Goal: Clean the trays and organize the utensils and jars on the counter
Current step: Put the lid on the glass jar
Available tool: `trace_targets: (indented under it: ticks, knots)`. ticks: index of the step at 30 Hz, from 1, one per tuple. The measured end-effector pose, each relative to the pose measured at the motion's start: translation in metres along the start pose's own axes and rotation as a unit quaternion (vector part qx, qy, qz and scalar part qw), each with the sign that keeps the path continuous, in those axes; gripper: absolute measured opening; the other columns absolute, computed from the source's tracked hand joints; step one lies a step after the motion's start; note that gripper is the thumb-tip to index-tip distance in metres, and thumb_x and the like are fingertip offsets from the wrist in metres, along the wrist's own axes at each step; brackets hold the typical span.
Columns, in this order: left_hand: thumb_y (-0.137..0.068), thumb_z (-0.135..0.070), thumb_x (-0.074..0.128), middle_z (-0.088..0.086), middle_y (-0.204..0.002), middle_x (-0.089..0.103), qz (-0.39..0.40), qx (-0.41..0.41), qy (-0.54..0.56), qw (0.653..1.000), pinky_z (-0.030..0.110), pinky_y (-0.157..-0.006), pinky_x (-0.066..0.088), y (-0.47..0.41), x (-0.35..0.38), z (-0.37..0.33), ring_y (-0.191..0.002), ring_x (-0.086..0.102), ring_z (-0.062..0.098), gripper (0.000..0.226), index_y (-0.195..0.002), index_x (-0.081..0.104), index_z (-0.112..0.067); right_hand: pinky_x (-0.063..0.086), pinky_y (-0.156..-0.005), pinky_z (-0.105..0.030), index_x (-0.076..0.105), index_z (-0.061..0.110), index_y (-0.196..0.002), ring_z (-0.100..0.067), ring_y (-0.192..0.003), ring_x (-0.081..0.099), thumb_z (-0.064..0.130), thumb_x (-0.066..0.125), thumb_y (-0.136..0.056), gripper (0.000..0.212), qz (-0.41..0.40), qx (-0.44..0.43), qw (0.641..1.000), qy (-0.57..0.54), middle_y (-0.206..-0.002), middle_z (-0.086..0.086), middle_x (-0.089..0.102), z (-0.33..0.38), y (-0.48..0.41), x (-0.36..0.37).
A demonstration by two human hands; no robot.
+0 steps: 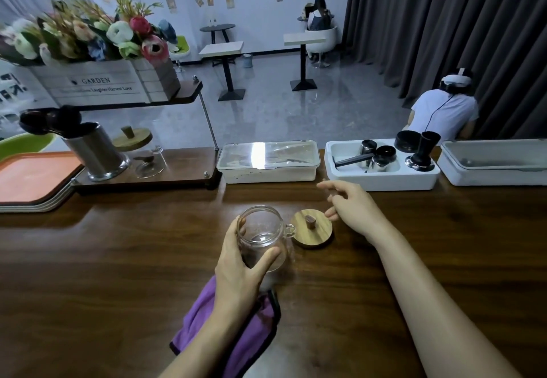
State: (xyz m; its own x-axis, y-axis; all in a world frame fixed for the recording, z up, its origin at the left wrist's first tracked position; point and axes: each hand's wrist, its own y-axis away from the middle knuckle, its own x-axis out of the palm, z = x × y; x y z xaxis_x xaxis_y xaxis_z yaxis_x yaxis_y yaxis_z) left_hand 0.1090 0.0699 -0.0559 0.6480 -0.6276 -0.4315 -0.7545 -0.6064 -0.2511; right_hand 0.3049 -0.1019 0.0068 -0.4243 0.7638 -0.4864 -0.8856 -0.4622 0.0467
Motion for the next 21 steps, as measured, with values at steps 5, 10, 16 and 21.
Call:
trace_targets:
  ticks: [5,10,16,21]
  knots:
    - [-0.07,-0.068,0.075,-0.017,-0.138,0.058,0.012,0.013,0.015,1.0,0.027,-0.107,0.048,-0.005,0.001,0.001,-0.127,0.055,0.001,0.088,-0.146,0.04,-0.04,0.059,-0.073,-0.03,0.075,0.03,-0.11,-0.013,-0.077,0.072,0.017,0.054,-0.098,0.026,-0.046,-0.047,0.992,-0.109,-0.086,0.0,0.073,0.025,0.014,0.011]
    - [-0.071,-0.066,0.077,-0.02,-0.139,0.056,0.015,0.018,0.018,1.0,0.029,-0.108,0.048,-0.008,0.0,0.003,-0.129,0.052,-0.003,0.088,-0.146,0.038,-0.045,0.052,-0.072,-0.02,0.072,0.03,-0.12,-0.008,-0.092,0.069,0.018,0.065,-0.094,0.029,-0.048,-0.073,0.986,-0.144,-0.088,0.005,0.077,0.047,0.025,0.026]
    - [-0.069,-0.071,0.075,-0.021,-0.133,0.059,0.021,0.019,0.041,0.999,0.027,-0.104,0.05,-0.008,-0.001,0.002,-0.124,0.055,-0.005,0.089,-0.145,0.042,-0.04,0.056,-0.06,-0.022,0.055,0.029,-0.136,-0.011,-0.064,0.066,0.008,0.069,-0.092,0.051,-0.062,-0.066,0.972,-0.216,-0.082,-0.017,0.071,0.065,0.039,0.055]
    - [-0.066,-0.079,0.071,-0.019,-0.136,0.056,0.024,0.017,0.043,0.999,0.027,-0.106,0.047,-0.008,-0.002,0.003,-0.126,0.052,-0.004,0.097,-0.149,0.04,-0.038,0.06,-0.08,-0.034,0.07,0.029,-0.104,-0.009,-0.077,0.072,0.02,0.071,-0.089,0.018,-0.157,-0.069,0.979,-0.107,-0.078,0.005,0.075,0.058,0.039,0.083]
